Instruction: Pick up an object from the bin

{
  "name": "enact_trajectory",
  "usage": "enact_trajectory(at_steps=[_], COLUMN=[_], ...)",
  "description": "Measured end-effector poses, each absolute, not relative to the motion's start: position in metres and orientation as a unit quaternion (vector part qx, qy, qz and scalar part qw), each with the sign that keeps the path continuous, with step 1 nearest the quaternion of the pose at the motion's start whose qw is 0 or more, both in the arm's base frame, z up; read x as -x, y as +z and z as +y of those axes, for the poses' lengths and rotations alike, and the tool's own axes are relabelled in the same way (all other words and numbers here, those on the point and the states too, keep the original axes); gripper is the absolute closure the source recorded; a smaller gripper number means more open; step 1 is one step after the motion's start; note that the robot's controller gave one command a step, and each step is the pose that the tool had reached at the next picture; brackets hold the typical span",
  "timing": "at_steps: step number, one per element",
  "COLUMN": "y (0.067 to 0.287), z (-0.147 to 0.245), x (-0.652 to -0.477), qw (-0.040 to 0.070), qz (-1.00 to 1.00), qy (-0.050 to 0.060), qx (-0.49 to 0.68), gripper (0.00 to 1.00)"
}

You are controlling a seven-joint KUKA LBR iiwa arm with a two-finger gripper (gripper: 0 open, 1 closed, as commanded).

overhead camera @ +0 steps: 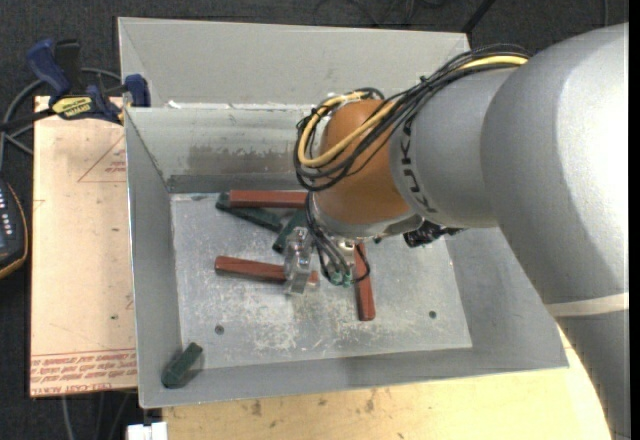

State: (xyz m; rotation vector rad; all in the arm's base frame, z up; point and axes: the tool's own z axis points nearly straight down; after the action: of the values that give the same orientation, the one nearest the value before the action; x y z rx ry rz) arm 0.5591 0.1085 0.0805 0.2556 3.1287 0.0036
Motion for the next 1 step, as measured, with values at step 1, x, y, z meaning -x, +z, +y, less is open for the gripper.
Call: enact_trajectory(at_steps=[1], y=[0.0801], z=[0.1085], x=[-0.5588], qw=[0.001], qz=[0.997], qy=[0.001], qx=[-0.081], gripper=[0.0])
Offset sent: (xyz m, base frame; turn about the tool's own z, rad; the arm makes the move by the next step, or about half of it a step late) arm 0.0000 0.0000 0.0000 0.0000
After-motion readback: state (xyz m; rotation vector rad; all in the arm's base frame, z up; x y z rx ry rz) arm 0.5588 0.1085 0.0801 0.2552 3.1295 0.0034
